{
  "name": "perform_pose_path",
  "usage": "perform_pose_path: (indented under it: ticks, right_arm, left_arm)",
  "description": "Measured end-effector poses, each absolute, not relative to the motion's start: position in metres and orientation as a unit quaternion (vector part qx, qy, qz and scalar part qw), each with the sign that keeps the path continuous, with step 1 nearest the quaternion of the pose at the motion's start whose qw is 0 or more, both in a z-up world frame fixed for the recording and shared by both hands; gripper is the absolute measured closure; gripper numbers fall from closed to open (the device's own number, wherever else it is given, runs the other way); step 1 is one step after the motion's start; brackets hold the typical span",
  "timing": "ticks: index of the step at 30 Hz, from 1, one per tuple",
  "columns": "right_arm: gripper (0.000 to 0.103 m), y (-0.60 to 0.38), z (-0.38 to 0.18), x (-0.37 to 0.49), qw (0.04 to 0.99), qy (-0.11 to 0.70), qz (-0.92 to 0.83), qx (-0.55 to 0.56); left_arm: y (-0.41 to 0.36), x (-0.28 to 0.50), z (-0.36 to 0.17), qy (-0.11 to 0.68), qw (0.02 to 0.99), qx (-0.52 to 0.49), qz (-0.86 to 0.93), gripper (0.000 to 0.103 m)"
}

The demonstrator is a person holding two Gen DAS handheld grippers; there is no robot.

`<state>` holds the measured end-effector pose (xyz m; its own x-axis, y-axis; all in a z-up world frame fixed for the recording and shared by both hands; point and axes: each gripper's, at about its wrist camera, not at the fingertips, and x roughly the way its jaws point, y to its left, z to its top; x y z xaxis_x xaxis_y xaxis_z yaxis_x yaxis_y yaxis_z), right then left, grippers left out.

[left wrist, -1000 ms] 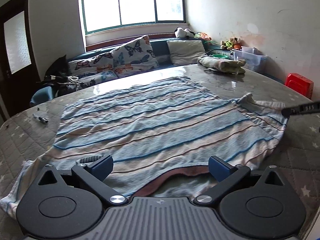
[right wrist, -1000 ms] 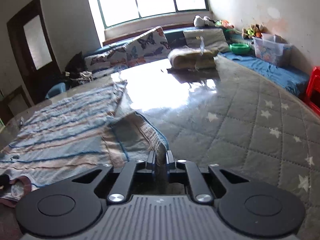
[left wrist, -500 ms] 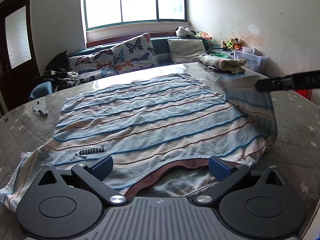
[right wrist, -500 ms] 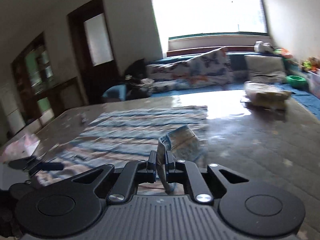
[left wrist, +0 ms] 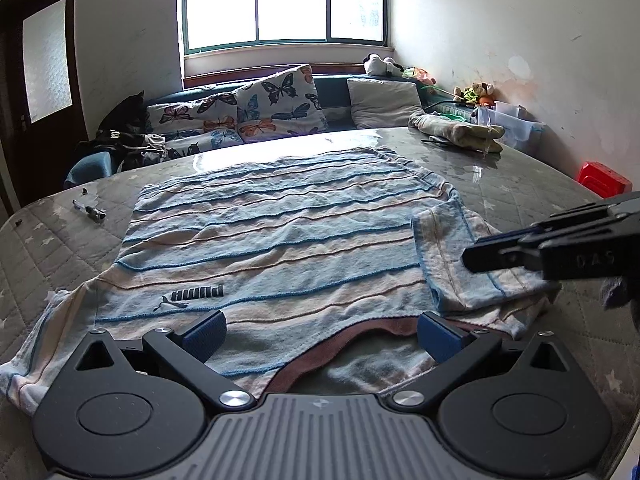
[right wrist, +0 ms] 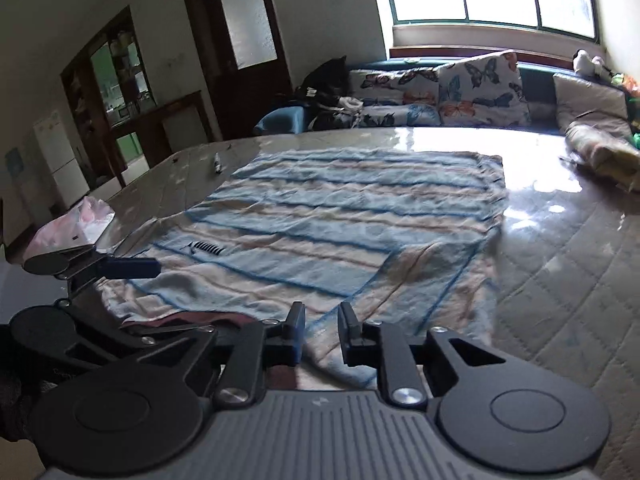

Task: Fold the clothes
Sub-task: 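Release the folded sleeve from the right gripper and withdraw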

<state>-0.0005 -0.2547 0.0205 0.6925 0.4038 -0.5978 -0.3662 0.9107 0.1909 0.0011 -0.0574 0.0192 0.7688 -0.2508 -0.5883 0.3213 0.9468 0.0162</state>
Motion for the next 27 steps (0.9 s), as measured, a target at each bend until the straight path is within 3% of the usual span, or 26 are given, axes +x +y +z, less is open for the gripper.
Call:
perform_pose_path:
  ticks: [9,23,27]
  right_arm:
    - [0.085,-0.293,-0.003,0.012,0.921,0.368,0.126,0.001]
    - [0.084,-0.307,0.020,0.060,0.937,0.333,0.107,0.009]
    - [0.077,-0.303,0.010,0.089,0.933,0.345,0.098,0.006]
  left_arm:
    - [-0.069,0.006,0.020,0.305,0.936,0.063,-0.162,0.000]
    - [-0.076,0.013,0.011,0.324,0.929,0.070,-0.164,0.000]
    - [-0.075,0.015,0.009,0.328,0.928,0.069,-0.165,0.000]
